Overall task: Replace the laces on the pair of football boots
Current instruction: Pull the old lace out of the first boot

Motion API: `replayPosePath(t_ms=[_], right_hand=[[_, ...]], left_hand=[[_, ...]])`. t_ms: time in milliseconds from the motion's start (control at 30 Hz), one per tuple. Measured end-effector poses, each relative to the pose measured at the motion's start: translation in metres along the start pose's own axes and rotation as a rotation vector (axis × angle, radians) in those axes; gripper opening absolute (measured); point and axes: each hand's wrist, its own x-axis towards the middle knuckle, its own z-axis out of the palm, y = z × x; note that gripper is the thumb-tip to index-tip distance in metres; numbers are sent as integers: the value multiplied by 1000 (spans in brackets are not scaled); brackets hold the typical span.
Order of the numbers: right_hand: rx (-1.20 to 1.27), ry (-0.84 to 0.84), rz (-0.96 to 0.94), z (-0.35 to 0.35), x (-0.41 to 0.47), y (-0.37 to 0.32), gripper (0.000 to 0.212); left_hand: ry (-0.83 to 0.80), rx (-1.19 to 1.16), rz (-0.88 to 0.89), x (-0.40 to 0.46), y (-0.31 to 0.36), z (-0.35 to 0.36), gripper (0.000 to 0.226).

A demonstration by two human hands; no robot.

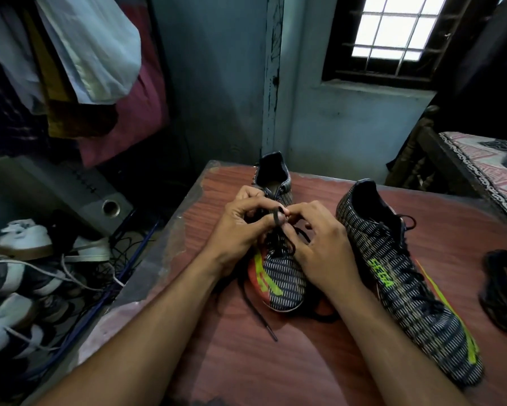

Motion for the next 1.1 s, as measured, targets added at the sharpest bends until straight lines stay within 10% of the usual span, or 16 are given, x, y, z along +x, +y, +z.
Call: replayPosePath(t_ms=[400,767,1100], right_hand=[[156,92,121,-5,1,-3,8],[91,2,45,1,2,-2,21],[106,111,70,-2,0,-1,5]], left_hand=[[64,517,172,-2,-3,5,27],[87,74,105,1,2,6,18],[78,304,138,3,1,2,30]])
